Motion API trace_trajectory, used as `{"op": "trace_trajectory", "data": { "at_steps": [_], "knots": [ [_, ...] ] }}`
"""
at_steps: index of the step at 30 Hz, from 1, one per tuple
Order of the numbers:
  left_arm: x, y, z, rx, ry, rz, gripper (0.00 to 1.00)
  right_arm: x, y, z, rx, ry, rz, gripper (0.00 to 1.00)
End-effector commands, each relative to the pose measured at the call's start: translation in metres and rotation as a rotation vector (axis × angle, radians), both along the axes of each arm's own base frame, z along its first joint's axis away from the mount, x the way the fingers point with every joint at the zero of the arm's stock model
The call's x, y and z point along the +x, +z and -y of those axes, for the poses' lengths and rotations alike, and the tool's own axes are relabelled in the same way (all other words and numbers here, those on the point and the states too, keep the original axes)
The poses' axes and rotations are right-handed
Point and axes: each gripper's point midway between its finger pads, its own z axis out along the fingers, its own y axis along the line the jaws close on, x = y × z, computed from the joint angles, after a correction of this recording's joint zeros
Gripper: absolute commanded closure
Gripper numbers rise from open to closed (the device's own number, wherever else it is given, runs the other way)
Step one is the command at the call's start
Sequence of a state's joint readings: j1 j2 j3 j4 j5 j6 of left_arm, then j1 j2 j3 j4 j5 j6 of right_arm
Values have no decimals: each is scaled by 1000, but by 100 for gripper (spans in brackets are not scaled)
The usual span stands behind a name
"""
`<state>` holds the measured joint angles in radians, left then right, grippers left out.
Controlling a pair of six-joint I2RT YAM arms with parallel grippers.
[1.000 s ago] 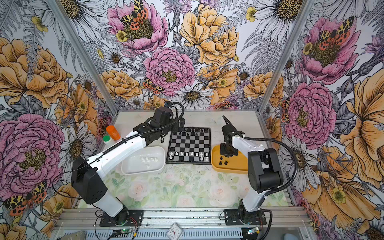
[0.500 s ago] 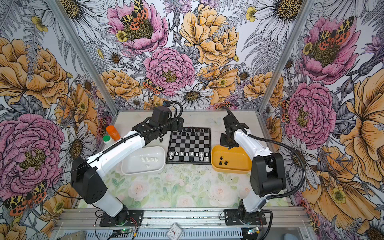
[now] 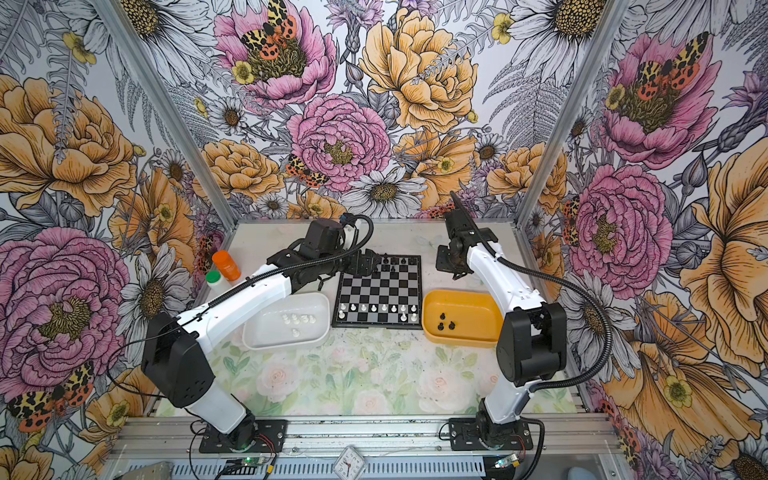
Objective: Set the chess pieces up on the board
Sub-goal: 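Carry the black piece with the right gripper over the board's far rank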
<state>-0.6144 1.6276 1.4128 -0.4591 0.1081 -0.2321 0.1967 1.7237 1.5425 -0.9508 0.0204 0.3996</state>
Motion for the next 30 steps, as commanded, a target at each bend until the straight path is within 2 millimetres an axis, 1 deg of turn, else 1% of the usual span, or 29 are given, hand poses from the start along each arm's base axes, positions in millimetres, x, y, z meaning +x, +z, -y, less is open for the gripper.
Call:
{"op": "trace_trajectory", "data": {
  "at_steps": [1, 7, 10, 12, 16, 22, 30],
  "knots": [
    [-4, 2, -1, -23, -52, 10, 1, 11, -2, -16, 12, 29, -12, 90],
    [-1, -5, -18, -9, -26, 3, 1, 31, -10, -40, 15, 72, -21, 90],
    [0, -7, -26, -9, -17, -2, 1, 41, -19, -56, 23, 95, -36, 90],
    [-2, -6, -28, -11, -19, 0, 1, 47, -27, -67, 28, 113, -48, 90],
    [-5, -10, -31, 0, -27, -4, 1, 57, -40, -84, 35, 133, -66, 90],
    [-10, -21, -39, 37, -28, -16, 1, 68, -63, -99, 40, 143, -100, 90],
    [-4, -24, -52, 39, -5, -24, 1, 77, -82, -111, 59, 148, -130, 90]
  ]
}}
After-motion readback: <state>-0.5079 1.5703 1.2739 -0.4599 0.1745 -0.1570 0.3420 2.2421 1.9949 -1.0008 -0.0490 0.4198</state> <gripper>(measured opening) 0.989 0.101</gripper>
